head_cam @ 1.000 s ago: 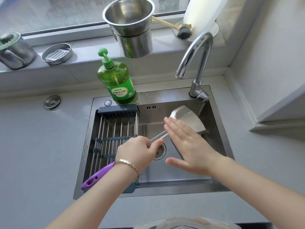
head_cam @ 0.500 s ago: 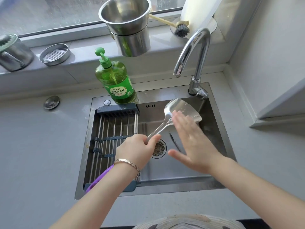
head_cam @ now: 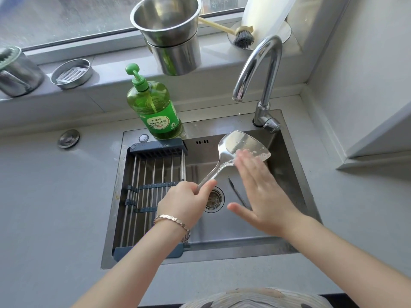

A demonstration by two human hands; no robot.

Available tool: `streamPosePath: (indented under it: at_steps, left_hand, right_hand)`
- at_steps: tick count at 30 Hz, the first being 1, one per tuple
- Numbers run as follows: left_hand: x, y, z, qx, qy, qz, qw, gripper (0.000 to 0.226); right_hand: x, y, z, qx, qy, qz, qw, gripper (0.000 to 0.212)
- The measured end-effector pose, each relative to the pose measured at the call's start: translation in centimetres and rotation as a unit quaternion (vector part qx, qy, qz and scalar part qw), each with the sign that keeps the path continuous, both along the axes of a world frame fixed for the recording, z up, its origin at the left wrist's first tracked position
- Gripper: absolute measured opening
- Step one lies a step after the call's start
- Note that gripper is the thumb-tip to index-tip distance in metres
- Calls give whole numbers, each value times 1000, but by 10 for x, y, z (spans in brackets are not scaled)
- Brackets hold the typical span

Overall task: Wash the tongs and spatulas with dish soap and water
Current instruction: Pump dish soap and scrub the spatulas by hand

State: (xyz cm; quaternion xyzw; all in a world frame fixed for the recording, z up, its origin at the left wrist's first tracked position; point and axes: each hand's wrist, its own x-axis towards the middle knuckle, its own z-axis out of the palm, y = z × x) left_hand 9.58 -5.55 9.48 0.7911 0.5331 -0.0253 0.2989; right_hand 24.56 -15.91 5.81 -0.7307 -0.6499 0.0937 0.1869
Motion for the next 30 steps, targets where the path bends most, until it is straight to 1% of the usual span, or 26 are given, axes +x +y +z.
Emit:
streamPosePath:
  at_steps: [1, 2, 3, 4, 5, 6, 7, 8, 9, 10, 12, 14, 15, 16, 18, 19, 21, 22, 25, 26, 27, 29, 30]
  left_hand:
    - [0, 0, -1, -3, -1, 1, 1000, 59]
    - [-1, 0, -1, -3, -1, 1, 1000, 59]
    - [-1, 1, -1, -4, -1, 2, 1000, 59]
    - [-1, 1, -1, -8, -2, 5, 1000, 59]
    - [-1, 0, -2, -13, -5, 10, 1000, 59]
    - [-1, -1, -3, -16, -8, 14, 1000, 58]
    - [0, -2, -4, -15, -6, 14, 1000, 58]
    - [0, -4, -5, -9, 2, 8, 1000, 58]
    - [1, -6, -5, -3, 11, 1, 1000, 58]
    - [2, -7, -6, 3, 19, -5, 1000, 58]
    - [3, -10, -6, 13, 26, -14, 999, 58]
    - [3, -12, -5, 28, 25, -23, 999, 57]
    - [2, -13, -4, 36, 24, -27, 999, 56]
    - [2, -12, -4, 40, 25, -29, 998, 56]
    - [1, -10, -5, 38, 33, -27, 998, 57]
    - [0, -9, -7, 34, 36, -23, 998, 58]
    - [0, -9, -7, 32, 39, -21, 998, 58]
    - [0, -9, -7, 35, 37, -24, 998, 58]
    - [1, -13, -1, 60, 32, -43, 997, 57]
    - [2, -14, 1, 69, 33, -50, 996, 57]
    - [2, -13, 1, 73, 34, -54, 995, 57]
    - [1, -10, -1, 66, 38, -57, 995, 57]
    - [-1, -9, -2, 62, 44, -59, 995, 57]
  right_hand:
    - [0, -1, -4, 20, -1, -1, 1000, 89]
    - [5, 1, -11, 21, 45, -42, 998, 91]
    - [11, 3, -14, 19, 141, -123, 982, 95]
    - [16, 7, -11, 20, 289, -212, 933, 99]
    - [21, 10, -6, 26, 447, -281, 849, 95]
    - [23, 13, -1, 34, 585, -313, 747, 81]
    - [18, 17, 3, 53, 690, -319, 648, 56]
    - [10, 20, 8, 73, 746, -317, 582, 32]
    - [3, 24, 10, 79, 764, -322, 553, 18]
    - [-4, 27, 13, 80, 770, -338, 536, 12]
    - [-6, 34, 16, 75, 761, -401, 504, 8]
    - [2, 37, 18, 80, 741, -469, 474, 17]
    - [6, 37, 17, 84, 734, -487, 466, 21]
    - [5, 37, 18, 91, 734, -492, 460, 22]
    - [-7, 35, 18, 109, 754, -457, 459, 14]
    - [-14, 35, 18, 108, 765, -430, 467, 10]
    - [-22, 34, 20, 88, 771, -405, 483, 14]
    - [-19, 34, 22, 85, 771, -414, 477, 14]
    - [6, 33, 21, 106, 762, -482, 419, 19]
    - [11, 31, 18, 112, 757, -490, 418, 20]
    - [13, 29, 16, 111, 755, -483, 430, 19]
    - [9, 26, 17, 91, 770, -426, 466, 8]
    - [7, 24, 16, 72, 780, -393, 482, 6]
